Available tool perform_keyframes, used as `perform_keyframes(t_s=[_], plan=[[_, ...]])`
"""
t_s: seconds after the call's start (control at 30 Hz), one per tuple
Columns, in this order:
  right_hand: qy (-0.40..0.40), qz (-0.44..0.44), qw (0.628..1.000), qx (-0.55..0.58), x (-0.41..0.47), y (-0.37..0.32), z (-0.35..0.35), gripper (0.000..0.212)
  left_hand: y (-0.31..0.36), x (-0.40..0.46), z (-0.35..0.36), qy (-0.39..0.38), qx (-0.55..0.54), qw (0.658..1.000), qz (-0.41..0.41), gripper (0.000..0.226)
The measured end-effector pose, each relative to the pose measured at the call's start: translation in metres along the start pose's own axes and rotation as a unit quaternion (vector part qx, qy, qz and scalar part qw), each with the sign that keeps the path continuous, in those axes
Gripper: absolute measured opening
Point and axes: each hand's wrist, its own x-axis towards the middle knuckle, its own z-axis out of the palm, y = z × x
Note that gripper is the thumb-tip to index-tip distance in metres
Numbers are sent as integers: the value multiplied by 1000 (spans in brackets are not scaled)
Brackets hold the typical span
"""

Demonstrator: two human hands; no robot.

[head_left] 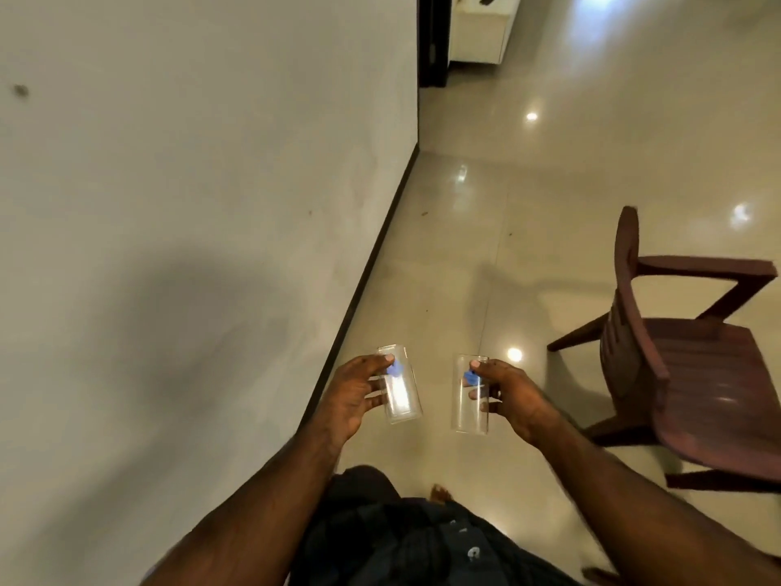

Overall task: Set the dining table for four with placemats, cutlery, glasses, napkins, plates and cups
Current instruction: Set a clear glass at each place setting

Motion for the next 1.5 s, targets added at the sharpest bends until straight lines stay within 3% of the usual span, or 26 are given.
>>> perform_keyframes(t_s=[0.13, 0.33, 0.47, 0.63, 0.73, 0.93, 1.23, 1.4, 1.5], plan=[[14, -25, 999, 18, 69, -75, -12, 52, 81, 77, 36, -8, -7, 1000, 3, 42], [88, -94, 991, 35, 175, -198, -27, 56, 221, 205, 105, -83, 65, 993, 61, 27], [131, -127, 981, 66, 217, -279, -46, 47, 310, 272, 160, -129, 102, 984, 66, 37], [192, -140, 961, 138, 248, -348, -103, 56, 385, 340, 254, -205, 166, 962, 75, 53], [221, -134, 950, 176, 283, -375, -161, 57, 410, 392, 323, -231, 203, 949, 71, 58], [275, -110, 923, 244, 350, -439, -293, 47, 448, 470, 474, -226, 217, 948, 52, 17], [287, -164, 914, 236, 395, -551, -479, 42, 524, 556, 696, -282, 247, 925, 54, 39], [377, -171, 851, 322, 426, -561, -571, 46, 542, 626, 836, -348, 326, 878, 49, 48], [440, -161, 797, 382, 434, -565, -611, 47, 543, 657, 926, -401, 350, 846, 31, 26]])
